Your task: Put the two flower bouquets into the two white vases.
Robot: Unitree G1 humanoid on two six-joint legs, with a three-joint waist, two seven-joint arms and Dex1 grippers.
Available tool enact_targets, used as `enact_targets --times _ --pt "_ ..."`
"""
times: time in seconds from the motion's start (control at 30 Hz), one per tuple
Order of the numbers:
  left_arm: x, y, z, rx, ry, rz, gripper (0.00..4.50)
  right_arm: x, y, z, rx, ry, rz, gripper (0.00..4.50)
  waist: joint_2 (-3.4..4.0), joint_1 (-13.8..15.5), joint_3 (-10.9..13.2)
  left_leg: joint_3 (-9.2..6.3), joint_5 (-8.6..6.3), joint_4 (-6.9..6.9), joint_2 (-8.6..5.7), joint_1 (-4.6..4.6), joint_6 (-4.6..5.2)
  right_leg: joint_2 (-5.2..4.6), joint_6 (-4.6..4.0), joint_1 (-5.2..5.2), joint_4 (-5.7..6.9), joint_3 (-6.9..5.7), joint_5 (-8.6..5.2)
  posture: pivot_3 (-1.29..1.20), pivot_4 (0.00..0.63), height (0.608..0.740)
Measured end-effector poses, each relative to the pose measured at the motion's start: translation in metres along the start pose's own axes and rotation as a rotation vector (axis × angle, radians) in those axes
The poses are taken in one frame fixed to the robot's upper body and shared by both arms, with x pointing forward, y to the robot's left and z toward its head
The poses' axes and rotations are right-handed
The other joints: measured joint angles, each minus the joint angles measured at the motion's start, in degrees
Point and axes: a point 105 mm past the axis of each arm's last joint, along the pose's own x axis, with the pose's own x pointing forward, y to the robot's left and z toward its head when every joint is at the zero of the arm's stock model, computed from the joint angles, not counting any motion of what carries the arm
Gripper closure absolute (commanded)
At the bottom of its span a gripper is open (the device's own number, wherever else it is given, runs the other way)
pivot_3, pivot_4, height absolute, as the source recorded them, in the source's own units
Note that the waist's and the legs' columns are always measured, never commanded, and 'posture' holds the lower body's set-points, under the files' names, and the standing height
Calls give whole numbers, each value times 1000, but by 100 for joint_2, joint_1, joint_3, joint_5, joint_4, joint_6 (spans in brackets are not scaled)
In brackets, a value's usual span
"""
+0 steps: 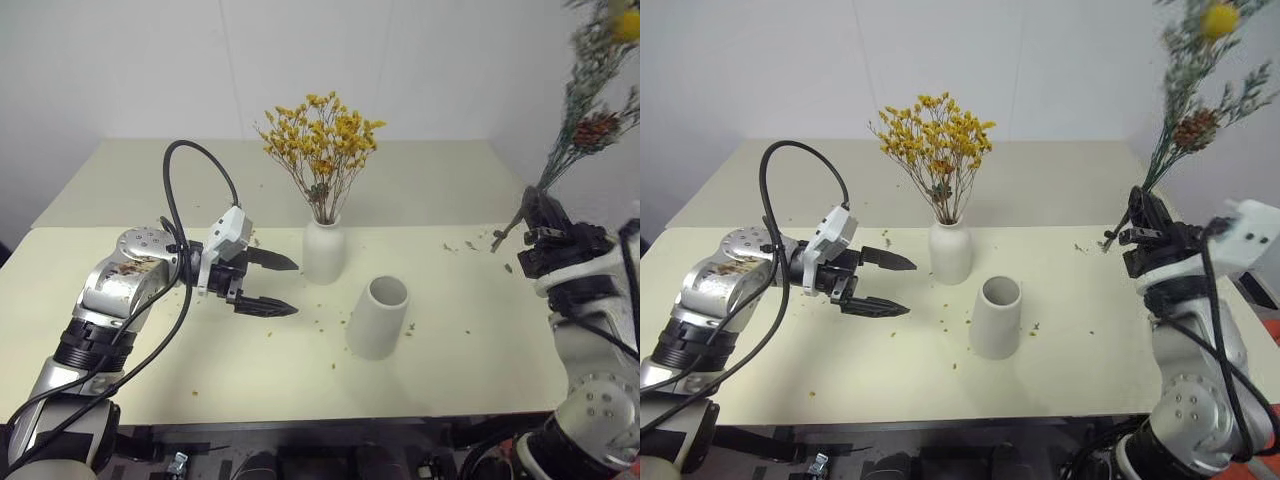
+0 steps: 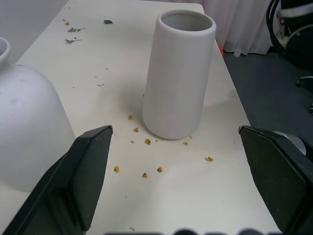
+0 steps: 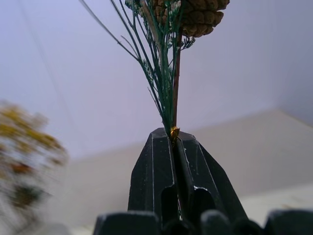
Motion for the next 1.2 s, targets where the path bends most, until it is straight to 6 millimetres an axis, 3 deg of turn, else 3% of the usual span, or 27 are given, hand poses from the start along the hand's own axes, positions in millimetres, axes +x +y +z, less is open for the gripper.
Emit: enact_targets --times 0.17,0.4,0.67,1.17,1.2 --pt "-2 2 2 1 -2 -7 0 -10 40 4 67 -51 203 4448 1 -25 -1 2 2 -1 2 20 2 3 16 12 1 3 -10 0 150 740" --pt "-5 0 5 -7 -32 -19 0 -19 88 -23 128 42 493 4448 1 -18 -1 3 3 1 4 22 2 6 17 14 1 5 -11 0 150 740" --pt "-7 -5 10 7 -58 -10 0 -10 79 -47 118 93 499 4448 1 -2 -1 2 3 -1 4 20 2 7 17 13 -1 4 -12 0 150 740" --pt "-11 -6 12 17 -53 19 0 -27 83 -77 140 140 489 4448 1 -1 -1 3 3 0 4 20 2 7 18 13 -1 5 -13 0 150 740" --pt "-11 -6 12 17 -52 20 0 -28 83 -77 131 133 489 4205 1 0 -1 3 3 0 4 21 1 7 18 14 0 4 -13 0 150 740"
